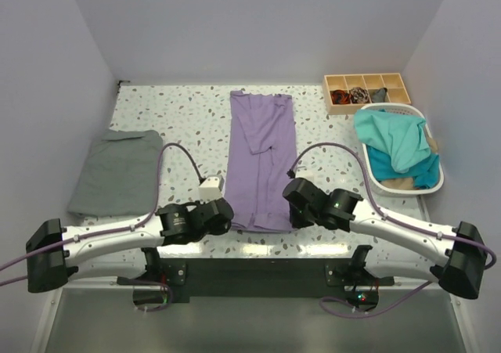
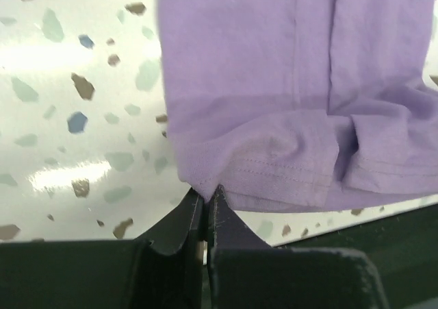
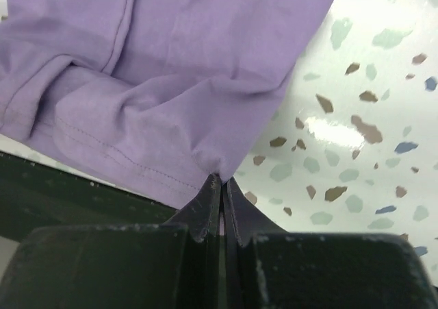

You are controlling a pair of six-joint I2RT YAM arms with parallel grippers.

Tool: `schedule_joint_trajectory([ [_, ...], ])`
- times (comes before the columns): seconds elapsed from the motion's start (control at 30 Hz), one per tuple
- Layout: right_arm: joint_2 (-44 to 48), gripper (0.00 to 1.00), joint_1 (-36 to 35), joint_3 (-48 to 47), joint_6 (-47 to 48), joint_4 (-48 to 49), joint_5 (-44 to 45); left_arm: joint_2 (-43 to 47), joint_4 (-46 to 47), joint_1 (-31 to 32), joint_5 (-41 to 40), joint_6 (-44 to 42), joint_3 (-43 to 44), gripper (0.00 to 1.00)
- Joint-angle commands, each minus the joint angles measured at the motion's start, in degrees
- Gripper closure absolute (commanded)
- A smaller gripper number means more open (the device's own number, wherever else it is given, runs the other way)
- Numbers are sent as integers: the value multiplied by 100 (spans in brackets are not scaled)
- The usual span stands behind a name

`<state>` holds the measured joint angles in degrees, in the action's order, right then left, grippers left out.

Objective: Fold and stack the t-shirts
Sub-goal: Fold the tshirt

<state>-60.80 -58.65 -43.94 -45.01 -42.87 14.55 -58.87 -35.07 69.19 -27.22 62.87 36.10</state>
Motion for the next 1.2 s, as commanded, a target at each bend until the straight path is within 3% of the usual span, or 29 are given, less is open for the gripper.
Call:
schedule_joint_trajectory([
  [0.0, -484, 100, 248, -509, 712, 287, 479, -299, 500, -616, -477, -941, 318, 100],
  [0.17, -1214, 100, 617, -1045, 1380, 499, 540, -792, 1545, -1511, -91, -1768, 538, 100],
  [0.53, -2418, 100, 1611, -1827, 2128, 921, 268, -2400, 2654, -2523, 656, -2789, 1452, 100],
  [1.17, -3764, 100, 2341, -2971, 2647, 1123, 444, -3719, 3225, -3333, 1052, -3360, 2270, 100],
])
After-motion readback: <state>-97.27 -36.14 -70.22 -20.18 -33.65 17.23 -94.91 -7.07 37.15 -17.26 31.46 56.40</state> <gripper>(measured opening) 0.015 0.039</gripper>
